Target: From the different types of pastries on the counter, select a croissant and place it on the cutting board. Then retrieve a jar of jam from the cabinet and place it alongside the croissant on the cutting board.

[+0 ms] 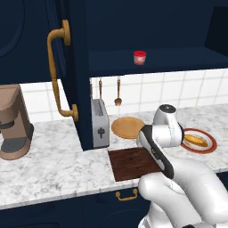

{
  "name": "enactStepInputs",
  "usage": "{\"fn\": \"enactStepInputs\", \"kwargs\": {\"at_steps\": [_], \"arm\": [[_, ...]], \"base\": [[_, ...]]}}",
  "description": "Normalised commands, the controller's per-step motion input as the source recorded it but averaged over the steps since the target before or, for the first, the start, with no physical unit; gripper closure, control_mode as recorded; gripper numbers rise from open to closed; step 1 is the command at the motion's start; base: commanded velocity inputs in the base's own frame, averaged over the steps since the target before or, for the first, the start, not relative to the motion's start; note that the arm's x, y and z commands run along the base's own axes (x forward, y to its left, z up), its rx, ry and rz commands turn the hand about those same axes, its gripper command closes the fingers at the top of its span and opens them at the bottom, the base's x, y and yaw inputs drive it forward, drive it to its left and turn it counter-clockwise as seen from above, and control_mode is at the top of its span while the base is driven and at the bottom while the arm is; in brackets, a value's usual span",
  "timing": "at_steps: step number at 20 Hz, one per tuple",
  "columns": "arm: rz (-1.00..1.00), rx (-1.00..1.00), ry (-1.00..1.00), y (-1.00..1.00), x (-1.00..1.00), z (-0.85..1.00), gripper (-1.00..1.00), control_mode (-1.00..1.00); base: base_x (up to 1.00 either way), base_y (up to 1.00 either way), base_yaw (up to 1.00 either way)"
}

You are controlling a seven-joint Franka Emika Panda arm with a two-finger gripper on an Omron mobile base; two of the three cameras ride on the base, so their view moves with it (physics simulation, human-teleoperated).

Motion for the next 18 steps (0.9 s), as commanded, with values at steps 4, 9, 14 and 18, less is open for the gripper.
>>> {"fn": "enactStepInputs", "kwargs": {"at_steps": [4, 9, 14, 18], "arm": [[0.0, 0.0, 0.15, -0.06, -0.2, -0.08, 1.0, -1.0], [0.0, 0.03, 0.08, 0.0, -0.04, -0.3, 1.0, -1.0], [0.0, 0.0, 0.03, 0.0, -0.04, -0.34, 1.0, -1.0], [0.0, 0.0, -0.12, 0.0, 0.0, -0.53, 1.0, -1.0]], "base": [[0.0, 0.0, 0.0], [0.0, 0.0, 0.0], [0.0, 0.0, 0.0], [0.0, 0.0, 0.0]]}}
